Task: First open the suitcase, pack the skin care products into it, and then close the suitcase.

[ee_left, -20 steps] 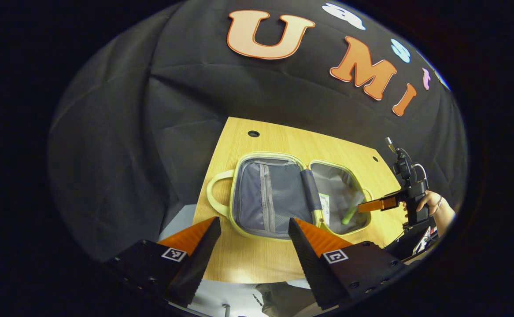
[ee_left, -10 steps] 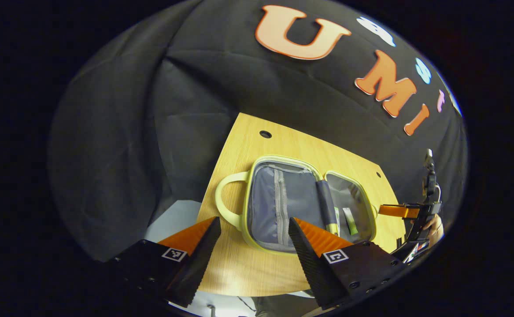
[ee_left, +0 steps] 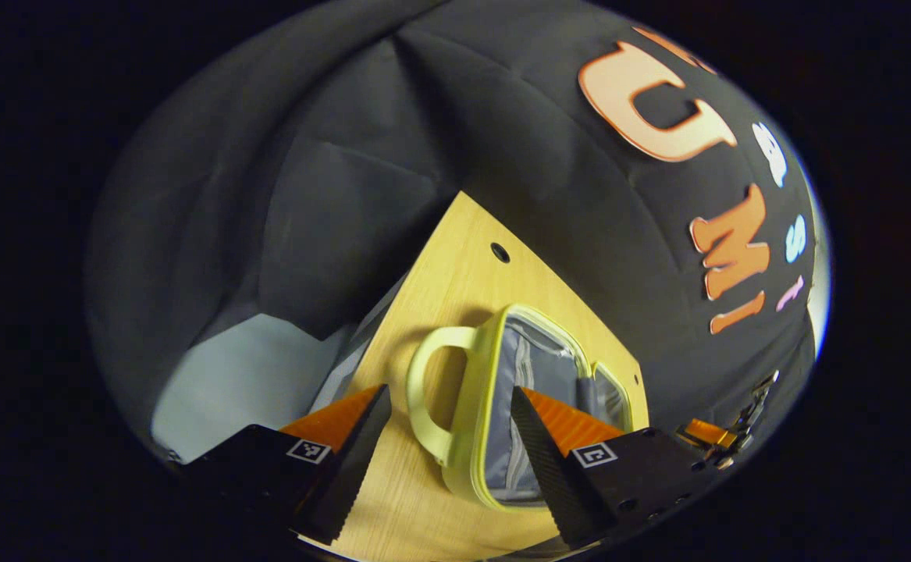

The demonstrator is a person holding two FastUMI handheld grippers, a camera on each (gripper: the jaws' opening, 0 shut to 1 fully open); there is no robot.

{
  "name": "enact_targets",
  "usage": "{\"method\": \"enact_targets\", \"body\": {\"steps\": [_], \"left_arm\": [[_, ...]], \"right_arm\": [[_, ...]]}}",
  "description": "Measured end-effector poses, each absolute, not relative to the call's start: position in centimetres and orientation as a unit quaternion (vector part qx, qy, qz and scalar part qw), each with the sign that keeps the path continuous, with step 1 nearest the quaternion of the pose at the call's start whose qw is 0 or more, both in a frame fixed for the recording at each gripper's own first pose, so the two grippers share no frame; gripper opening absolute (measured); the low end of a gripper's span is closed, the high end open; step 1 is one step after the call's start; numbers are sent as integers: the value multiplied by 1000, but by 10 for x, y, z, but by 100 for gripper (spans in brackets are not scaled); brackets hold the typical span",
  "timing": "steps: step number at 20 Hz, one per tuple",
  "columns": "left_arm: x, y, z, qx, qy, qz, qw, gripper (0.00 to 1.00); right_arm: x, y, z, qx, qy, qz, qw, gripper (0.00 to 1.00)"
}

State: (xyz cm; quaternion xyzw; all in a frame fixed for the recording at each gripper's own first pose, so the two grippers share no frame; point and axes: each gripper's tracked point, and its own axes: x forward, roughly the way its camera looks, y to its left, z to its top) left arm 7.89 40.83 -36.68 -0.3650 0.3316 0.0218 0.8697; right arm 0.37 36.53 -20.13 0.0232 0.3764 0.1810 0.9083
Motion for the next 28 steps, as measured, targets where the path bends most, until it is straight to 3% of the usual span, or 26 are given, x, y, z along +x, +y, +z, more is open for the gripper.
{"method": "enact_targets", "body": {"steps": [9,10,11,14,15,16,21,28], "left_arm": [[107,406,-408,-464,318,-5,827,93],[112,402,-409,-469,316,-6,824,80],[111,399,-410,-474,323,-6,819,77],[109,402,-423,-479,340,29,809,13],[108,399,-420,-477,337,27,811,13],[111,394,-413,-464,336,22,819,7],[107,378,-359,-311,372,45,874,6],[114,326,-230,-150,346,79,923,6]], "right_arm": [[15,333,-191,52,368,127,920,96],[15,330,-189,53,368,123,920,96],[16,329,-188,54,367,121,921,96],[20,328,-189,56,363,120,922,96],[22,327,-187,57,359,118,924,96],[24,326,-183,58,353,116,927,96],[37,299,-159,45,313,99,943,96],[46,251,-115,8,248,115,962,95]]}}
